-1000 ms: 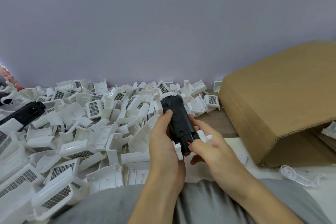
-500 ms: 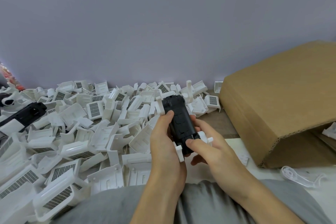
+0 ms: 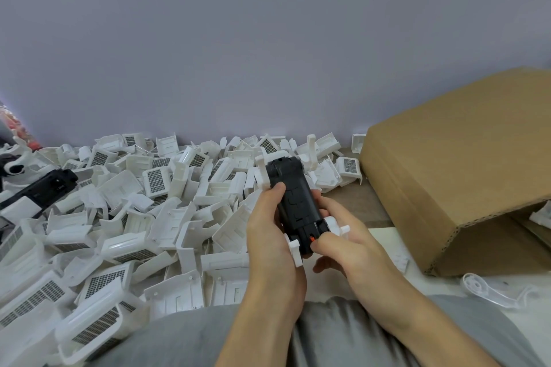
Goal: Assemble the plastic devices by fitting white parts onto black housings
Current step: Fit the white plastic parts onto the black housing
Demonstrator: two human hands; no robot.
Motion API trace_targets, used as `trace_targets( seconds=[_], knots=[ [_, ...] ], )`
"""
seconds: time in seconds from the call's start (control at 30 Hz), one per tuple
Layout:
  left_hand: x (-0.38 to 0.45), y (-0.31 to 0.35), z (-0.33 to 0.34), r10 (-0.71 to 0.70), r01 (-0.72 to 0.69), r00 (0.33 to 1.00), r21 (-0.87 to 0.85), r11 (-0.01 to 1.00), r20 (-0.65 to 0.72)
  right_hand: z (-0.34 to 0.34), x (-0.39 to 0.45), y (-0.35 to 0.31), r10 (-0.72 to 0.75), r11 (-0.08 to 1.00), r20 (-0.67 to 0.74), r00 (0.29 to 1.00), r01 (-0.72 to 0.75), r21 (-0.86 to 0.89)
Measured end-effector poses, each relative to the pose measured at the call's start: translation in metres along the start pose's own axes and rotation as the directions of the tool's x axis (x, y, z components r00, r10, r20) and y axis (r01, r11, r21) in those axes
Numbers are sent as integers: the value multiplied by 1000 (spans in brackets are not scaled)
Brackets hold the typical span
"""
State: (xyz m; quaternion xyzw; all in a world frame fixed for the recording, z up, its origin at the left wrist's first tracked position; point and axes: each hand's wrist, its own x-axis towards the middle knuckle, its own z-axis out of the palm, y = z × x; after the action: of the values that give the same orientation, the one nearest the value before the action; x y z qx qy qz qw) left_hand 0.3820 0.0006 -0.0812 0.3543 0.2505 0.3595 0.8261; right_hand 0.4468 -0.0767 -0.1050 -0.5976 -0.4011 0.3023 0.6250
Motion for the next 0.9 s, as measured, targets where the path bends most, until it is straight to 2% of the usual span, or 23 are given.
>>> trace_targets(
  seconds=[0.23,0.4,0.6,0.9],
  knots=[
    [-2,1,0,37,-37,999,30,999,-9,4,-1,-6,-36,998,-15,999,35,-54],
    [-2,0,0,2,-1,999,44,999,-43,2,-1,-2,6,1000,-25,1000,-5,5],
    [-2,0,1,3,-2,1000,14,1000,-18,1,3,1,17,999,-17,1000,-17,43],
    [-1,0,0,-23,23,1000,9,1000,-11,1,1,0,11,1000,0,1000,-11,3]
  ],
)
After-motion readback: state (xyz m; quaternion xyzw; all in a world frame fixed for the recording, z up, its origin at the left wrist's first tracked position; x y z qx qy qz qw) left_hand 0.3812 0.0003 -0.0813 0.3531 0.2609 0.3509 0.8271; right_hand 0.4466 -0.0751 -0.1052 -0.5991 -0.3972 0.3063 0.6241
